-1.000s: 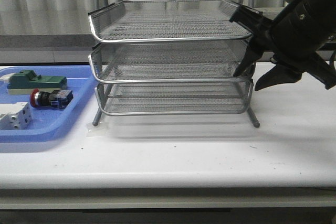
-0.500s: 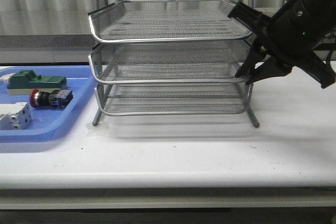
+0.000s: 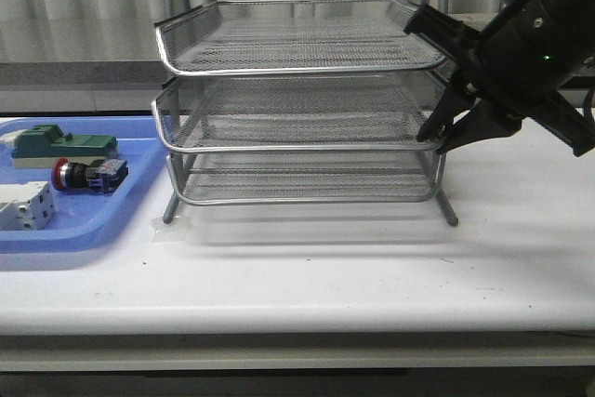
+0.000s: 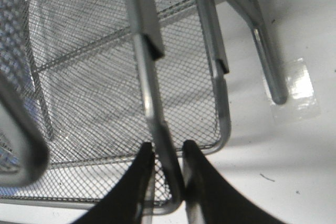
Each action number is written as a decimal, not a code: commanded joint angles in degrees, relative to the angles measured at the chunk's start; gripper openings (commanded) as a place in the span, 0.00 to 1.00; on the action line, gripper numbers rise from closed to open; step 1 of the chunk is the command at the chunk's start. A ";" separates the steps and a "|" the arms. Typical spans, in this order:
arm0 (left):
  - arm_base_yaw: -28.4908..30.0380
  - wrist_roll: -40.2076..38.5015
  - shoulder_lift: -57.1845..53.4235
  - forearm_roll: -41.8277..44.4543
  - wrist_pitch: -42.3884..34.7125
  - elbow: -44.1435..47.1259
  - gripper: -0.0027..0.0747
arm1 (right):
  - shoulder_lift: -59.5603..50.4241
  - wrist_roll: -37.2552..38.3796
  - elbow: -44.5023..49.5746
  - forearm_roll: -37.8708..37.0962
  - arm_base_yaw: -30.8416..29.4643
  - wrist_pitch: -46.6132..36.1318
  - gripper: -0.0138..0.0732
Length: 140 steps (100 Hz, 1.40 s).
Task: Place button on rack with both arms
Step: 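Pull the middle mesh tray toward the robot with the right gripper, then release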
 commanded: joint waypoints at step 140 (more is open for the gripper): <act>-0.07 -0.47 -1.73 -0.60 -4.60 1.97 0.01 | -20.32 -1.50 19.27 -3.70 9.14 2.74 0.17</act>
